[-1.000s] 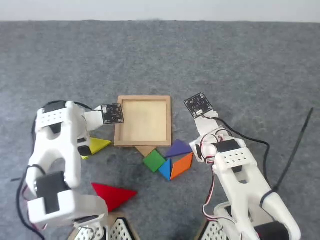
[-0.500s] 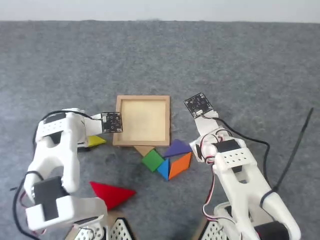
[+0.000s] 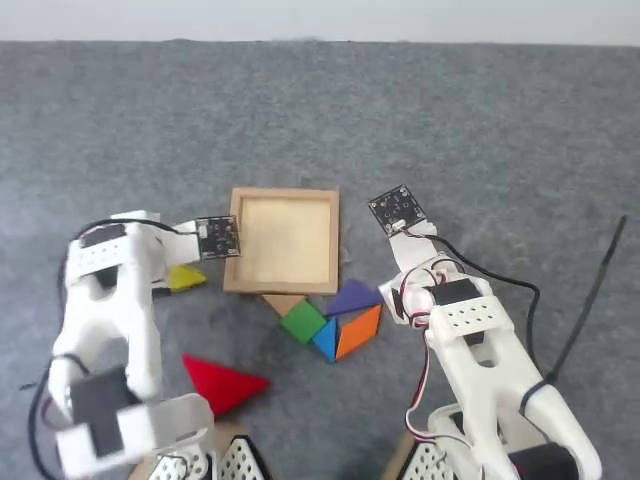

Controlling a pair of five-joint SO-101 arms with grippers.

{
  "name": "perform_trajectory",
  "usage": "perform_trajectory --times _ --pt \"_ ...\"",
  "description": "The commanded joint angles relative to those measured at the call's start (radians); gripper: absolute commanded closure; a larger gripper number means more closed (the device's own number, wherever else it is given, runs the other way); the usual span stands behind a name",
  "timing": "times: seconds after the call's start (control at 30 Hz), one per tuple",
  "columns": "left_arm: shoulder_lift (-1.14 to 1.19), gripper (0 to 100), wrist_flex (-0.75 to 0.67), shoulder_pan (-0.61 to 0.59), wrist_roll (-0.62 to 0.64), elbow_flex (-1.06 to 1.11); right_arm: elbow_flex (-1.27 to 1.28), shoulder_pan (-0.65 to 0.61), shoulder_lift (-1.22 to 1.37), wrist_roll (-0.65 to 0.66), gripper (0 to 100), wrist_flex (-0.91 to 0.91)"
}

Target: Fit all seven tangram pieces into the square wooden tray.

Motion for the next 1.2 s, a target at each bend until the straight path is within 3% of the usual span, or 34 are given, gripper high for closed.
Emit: perform_trajectory --times 0.0,0.07,0.17,0.33,0.47,0.7,0.9,1.03,1.17 --pt "-0.166 74 0.109 0.026 0.192 -0.041 -0.003 -0.015 -0.051 -0.003 99.1 -0.018" --pt "-0.207 74 0.071 0.049 0.336 -0.004 -0.005 -0.015 -0.051 -0.003 99.1 -0.018" --pt "-0.212 74 -0.049 0.054 0.44 0.065 -0.005 -0.015 -0.051 -0.003 99.1 -0.013" --pt "-0.144 74 -0.126 -0.044 0.331 0.13 -0.005 -0.015 -0.051 -0.005 99.0 -0.012" --pt "-0.048 74 -0.153 -0.153 0.364 0.099 -0.006 -0.016 -0.051 -0.005 99.0 -0.012" --pt "0.095 74 -0.143 -0.236 0.875 -0.002 -0.006 -0.016 -0.051 -0.005 99.0 -0.015" --pt "0.181 75 -0.014 -0.282 0.87 -0.002 -0.006 -0.016 -0.051 -0.005 99.0 -0.013" --pt "0.252 75 0.153 -0.296 0.677 -0.022 -0.006 -0.016 -0.051 -0.005 99.0 -0.013" --pt "0.244 76 0.219 -0.305 0.663 -0.03 -0.006 -0.016 -0.051 -0.005 99.0 -0.012"
